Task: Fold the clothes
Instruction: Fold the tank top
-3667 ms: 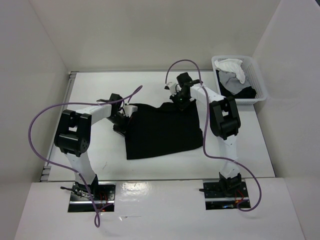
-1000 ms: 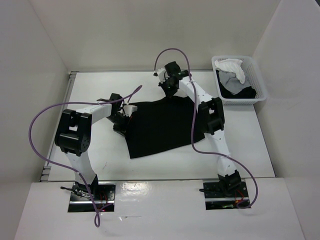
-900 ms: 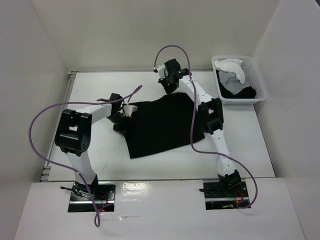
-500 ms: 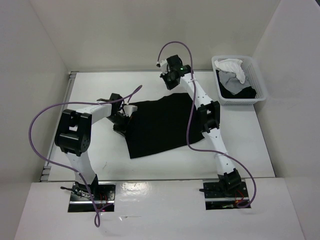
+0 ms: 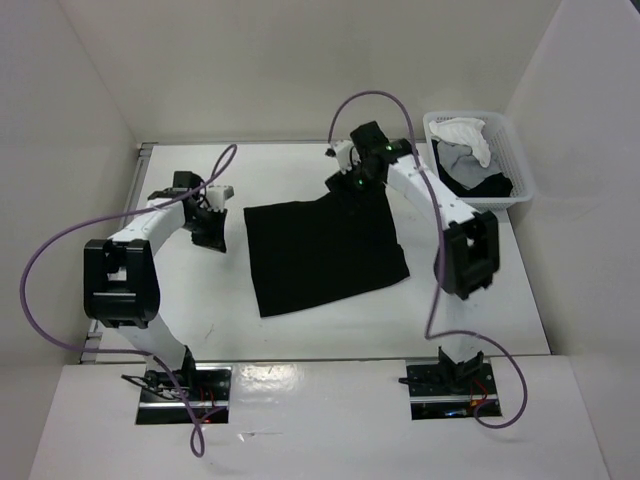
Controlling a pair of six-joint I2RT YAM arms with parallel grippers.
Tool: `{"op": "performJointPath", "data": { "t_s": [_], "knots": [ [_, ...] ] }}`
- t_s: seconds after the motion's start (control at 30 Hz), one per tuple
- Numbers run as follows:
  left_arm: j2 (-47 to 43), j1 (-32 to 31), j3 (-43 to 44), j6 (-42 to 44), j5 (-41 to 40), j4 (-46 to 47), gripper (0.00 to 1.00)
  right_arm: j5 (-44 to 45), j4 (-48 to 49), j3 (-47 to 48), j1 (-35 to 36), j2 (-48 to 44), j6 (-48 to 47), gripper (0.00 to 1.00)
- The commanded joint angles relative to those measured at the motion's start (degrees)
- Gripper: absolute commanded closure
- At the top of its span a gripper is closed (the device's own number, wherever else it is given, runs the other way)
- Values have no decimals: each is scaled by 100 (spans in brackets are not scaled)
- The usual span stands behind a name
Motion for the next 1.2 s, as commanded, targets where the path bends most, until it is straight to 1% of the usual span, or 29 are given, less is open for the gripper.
{"op": "performJointPath", "data": {
  "t_s": [0.0,0.03,0.07,0.1,0.17,0.2,0.23,0.33,0.43,0.5,0.63,0.8,1.03,1.17],
  "knots": [
    [-267,137,241,111,50,-38,98,692,1426,-2115,330,-1453,47,16],
    [-268,67,241,164,50,-90,90,832,1526,-2464,400,-1769,-23,15],
    [-268,-29,241,165,-2,-91,90,894,1597,-2754,400,-1859,-24,15],
    [-268,-291,189,217,-55,-91,83,895,1649,-3253,400,-1860,-24,15],
    [-129,-530,188,217,-108,-91,77,957,1764,-3782,400,-1913,37,15],
    [-67,-627,284,217,-108,-91,75,957,1816,-3925,400,-1861,38,15],
    [-14,-793,354,217,-108,-143,75,957,1947,-4039,400,-1860,38,15],
    [258,-996,713,148,-56,-144,74,1027,2063,-4286,400,-1676,38,15],
    [618,-997,865,42,76,-144,74,1080,2063,-4234,400,-1377,38,15],
    [917,-1058,935,-11,77,31,74,992,2063,-4234,400,-1237,38,15],
    [1374,-1242,874,-125,-116,155,75,930,2063,-4128,400,-1096,38,15],
    [1876,-1295,1171,-309,-169,94,77,878,2010,-4006,400,-912,38,15],
    [2174,-1296,1672,-477,-784,85,78,754,1835,-3585,400,-674,38,15],
    [2491,-1226,2024,-539,-1013,33,78,641,1782,-3399,453,-306,91,15]
  ]
}}
